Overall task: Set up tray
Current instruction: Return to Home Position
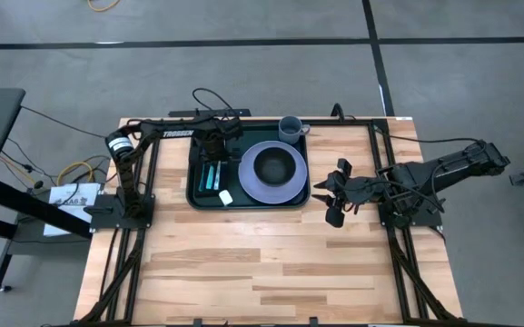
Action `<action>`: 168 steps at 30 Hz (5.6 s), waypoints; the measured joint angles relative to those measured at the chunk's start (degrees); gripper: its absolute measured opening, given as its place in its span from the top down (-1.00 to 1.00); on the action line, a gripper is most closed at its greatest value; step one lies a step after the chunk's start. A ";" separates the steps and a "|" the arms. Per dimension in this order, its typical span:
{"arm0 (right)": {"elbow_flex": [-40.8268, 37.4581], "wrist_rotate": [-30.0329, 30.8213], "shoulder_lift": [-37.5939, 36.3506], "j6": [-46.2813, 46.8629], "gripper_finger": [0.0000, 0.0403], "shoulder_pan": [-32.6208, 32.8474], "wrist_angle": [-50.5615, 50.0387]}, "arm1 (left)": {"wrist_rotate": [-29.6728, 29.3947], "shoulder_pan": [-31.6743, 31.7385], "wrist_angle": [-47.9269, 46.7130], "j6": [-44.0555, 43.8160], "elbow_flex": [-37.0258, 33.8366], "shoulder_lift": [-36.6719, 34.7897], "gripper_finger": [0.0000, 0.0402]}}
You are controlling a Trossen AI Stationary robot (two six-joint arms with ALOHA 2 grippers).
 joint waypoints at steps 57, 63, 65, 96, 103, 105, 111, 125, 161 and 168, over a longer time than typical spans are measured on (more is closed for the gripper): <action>-51.95 -25.68 -31.89 -17.05 0.39 -15.74 71.52 | -31.30 -29.09 -0.32 19.86 14.27 -32.52 0.57; -51.98 -25.81 -37.93 -16.62 0.39 -15.74 68.03 | -31.28 -30.07 -0.17 19.63 14.27 -32.52 0.57; -51.98 -25.80 -41.17 -16.62 0.39 -15.74 64.46 | -31.23 -30.43 -0.16 19.39 14.27 -32.52 0.57; -51.01 -16.59 -58.28 -9.02 0.39 -15.74 39.01 | -13.40 -36.12 3.15 32.07 13.90 -32.48 0.57; -50.97 -16.63 -58.27 -9.02 0.39 -15.74 38.93 | -11.83 -40.84 9.86 41.80 1.40 -35.69 0.57; -50.97 -16.66 -58.27 -9.02 0.39 -15.74 38.91 | -9.06 -42.22 18.31 43.85 -6.63 -38.93 0.57; -50.90 -16.70 -58.26 -9.01 0.39 -15.73 38.51 | 0.30 -45.28 41.56 45.75 -31.69 -51.93 0.57; -50.86 -16.68 -58.22 -9.00 0.39 -15.72 37.23 | 2.11 -52.98 49.07 42.85 -59.95 -91.98 0.57; -50.86 -16.66 -58.21 -9.02 0.39 -15.74 35.95 | -23.82 -53.44 40.06 50.92 -65.05 -107.49 0.57; -50.86 -16.66 -58.21 -9.01 0.39 -15.72 35.94 | -23.40 -53.44 31.28 51.50 -65.14 -107.34 0.57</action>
